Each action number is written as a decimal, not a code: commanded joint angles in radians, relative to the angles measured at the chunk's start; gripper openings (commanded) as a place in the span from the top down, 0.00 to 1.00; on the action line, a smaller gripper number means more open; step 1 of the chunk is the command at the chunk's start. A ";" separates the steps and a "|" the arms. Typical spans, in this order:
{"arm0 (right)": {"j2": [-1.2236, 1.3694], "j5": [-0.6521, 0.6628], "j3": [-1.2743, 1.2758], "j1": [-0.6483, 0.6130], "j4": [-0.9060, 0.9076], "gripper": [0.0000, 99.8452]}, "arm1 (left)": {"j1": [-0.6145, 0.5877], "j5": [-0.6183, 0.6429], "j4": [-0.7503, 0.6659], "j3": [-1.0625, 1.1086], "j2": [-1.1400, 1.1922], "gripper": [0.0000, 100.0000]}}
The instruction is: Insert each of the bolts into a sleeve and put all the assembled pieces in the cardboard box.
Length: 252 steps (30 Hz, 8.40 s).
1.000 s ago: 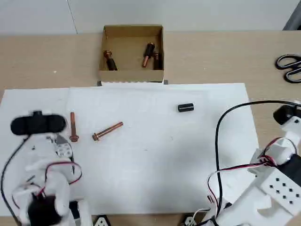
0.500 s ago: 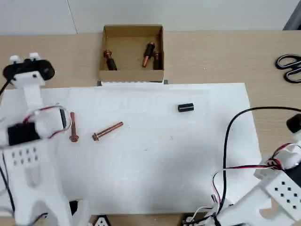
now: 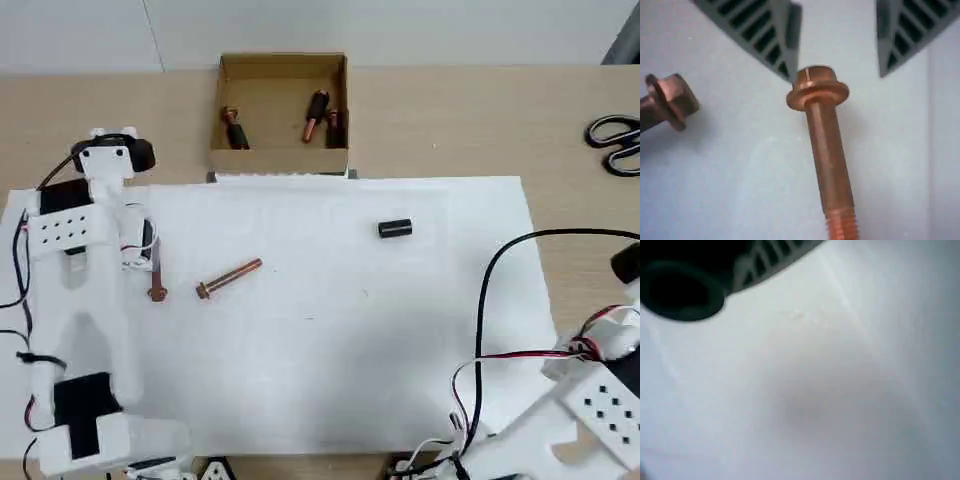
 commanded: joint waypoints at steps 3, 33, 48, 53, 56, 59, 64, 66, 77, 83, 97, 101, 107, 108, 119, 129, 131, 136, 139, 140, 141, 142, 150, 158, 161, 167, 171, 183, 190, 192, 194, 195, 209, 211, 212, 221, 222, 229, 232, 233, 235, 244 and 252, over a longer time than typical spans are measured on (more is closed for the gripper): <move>-0.015 -0.015 -0.006 0.005 -0.016 1.00 | 0.003 -0.006 -0.029 -0.042 0.041 0.86; -0.015 -0.015 -0.006 0.001 -0.016 1.00 | 0.035 0.123 -0.083 -0.159 0.324 0.99; -0.015 -0.015 -0.006 0.001 -0.018 1.00 | 0.026 0.749 0.236 -0.455 0.321 0.99; -0.015 -0.015 -0.006 0.001 -0.018 1.00 | 0.057 1.215 0.218 -0.455 0.298 0.99; -0.015 -0.015 -0.006 0.001 -0.018 1.00 | 0.069 1.458 0.170 -0.455 0.296 0.99; -0.015 -0.015 -0.006 0.001 -0.018 1.00 | 0.064 1.617 0.144 -0.455 0.288 0.99; -0.013 -0.015 -0.006 0.001 -0.018 1.00 | 0.066 1.643 0.143 -0.455 0.288 0.99; -0.013 -0.015 -0.006 0.001 -0.018 1.00 | 0.066 1.645 0.143 -0.455 0.288 0.99; -0.013 -0.015 -0.006 0.001 -0.018 1.00 | 0.061 1.645 0.115 -0.467 0.287 0.88; -0.013 -0.015 -0.006 0.001 -0.018 1.00 | 0.072 1.640 0.115 -0.470 0.287 0.77; -0.013 -0.015 -0.006 0.002 -0.018 1.00 | 0.012 1.000 0.245 -0.673 0.241 0.83; -0.013 -0.015 -0.006 0.002 -0.018 1.00 | 0.008 0.809 0.244 -0.673 0.230 0.93; -0.012 -0.015 -0.006 0.001 -0.018 1.00 | 0.017 0.436 0.241 -0.645 0.222 0.96; -0.012 -0.015 -0.006 0.001 -0.018 1.00 | 0.017 0.367 0.241 -0.645 0.222 0.96; -0.013 -0.012 -0.006 0.001 -0.018 1.00 | 0.040 -0.450 0.213 -0.645 0.285 0.97; -0.012 -0.009 -0.006 0.001 -0.018 1.00 | 0.089 -1.030 0.216 -0.645 0.362 0.96; -0.013 -0.009 -0.006 0.001 -0.018 1.00 | 0.094 -1.120 0.221 -0.645 0.368 0.96; -0.013 -0.011 -0.006 0.001 -0.018 1.00 | 0.112 -1.261 0.221 -0.644 0.377 0.95; -0.013 -0.011 -0.006 0.001 -0.018 1.00 | 0.126 -1.275 0.219 -0.641 0.377 0.89; -0.013 -0.011 -0.006 0.001 -0.018 1.00 | 0.129 -1.275 0.219 -0.641 0.377 0.87; -0.013 -0.011 -0.006 0.001 -0.018 1.00 | 0.129 -1.275 0.219 -0.641 0.377 0.86; -0.013 -0.011 -0.006 0.001 -0.018 1.00 | 0.130 -1.275 0.221 -0.641 0.377 0.85; -0.013 -0.009 -0.006 0.001 -0.018 1.00 | 0.127 -1.303 0.221 -0.628 0.436 0.85; -0.015 -0.011 -0.006 0.001 -0.018 1.00 | 0.129 -1.306 0.213 -0.630 0.519 0.86; -0.015 -0.011 -0.006 0.001 -0.018 1.00 | 0.129 -1.307 0.198 -0.630 0.548 0.86; -0.015 -0.011 -0.006 0.001 -0.016 1.00 | 0.127 -1.306 0.158 -0.630 0.601 0.86; -0.015 -0.011 -0.006 0.001 -0.016 1.00 | 0.127 -1.304 0.143 -0.630 0.632 0.86; -0.015 -0.011 -0.006 0.001 -0.016 1.00 | 0.126 -1.300 0.104 -0.631 0.713 0.91; -0.015 -0.011 -0.006 0.001 -0.016 1.00 | 0.133 -1.298 0.110 -0.641 0.704 1.00; -0.015 -0.012 -0.006 0.001 -0.016 1.00 | 0.133 -1.298 0.141 -0.685 0.704 0.99; -0.015 -0.012 -0.006 0.001 -0.016 1.00 | 0.133 -1.298 0.184 -0.745 0.712 0.99; -0.015 -0.012 -0.006 0.001 -0.016 1.00 | 0.133 -1.298 0.204 -0.773 0.712 0.99; -0.090 -0.008 -0.012 -0.042 -0.016 0.99 | 0.163 -0.974 0.242 -1.095 0.704 0.99; -0.143 -0.006 -0.009 -0.108 -0.012 1.00 | 0.169 -0.864 0.242 -1.141 0.703 0.99; -0.171 -0.006 -0.009 -0.148 -0.015 1.00 | 0.176 -0.795 0.242 -1.167 0.703 0.99; -0.332 -0.014 -0.006 -0.387 -0.016 1.00 | 0.275 -0.238 0.244 -1.095 0.430 0.99; -0.334 -0.014 -0.006 -0.387 -0.016 1.00 | 0.290 -0.198 0.244 -1.064 0.385 0.99; -0.340 -0.014 -0.009 -0.387 -0.016 1.00 | 0.382 -0.097 0.241 -0.797 0.012 0.99; -0.340 -0.015 -0.009 -0.387 -0.027 1.00 | 0.390 -0.026 0.236 -0.717 -0.121 0.99; -0.340 -0.015 -0.008 -0.387 -0.038 1.00 | 0.385 -0.005 0.236 -0.699 -0.160 0.99; -0.340 -0.015 -0.008 -0.387 -0.048 1.00 | 0.381 0.035 0.233 -0.662 -0.219 0.99; -0.341 -0.017 -0.006 -0.432 -0.127 1.00 | 0.224 0.269 0.232 -0.634 -0.414 0.99; -0.472 -0.146 0.038 -0.585 -0.170 1.00 | 0.176 0.311 0.235 -0.564 -0.554 0.99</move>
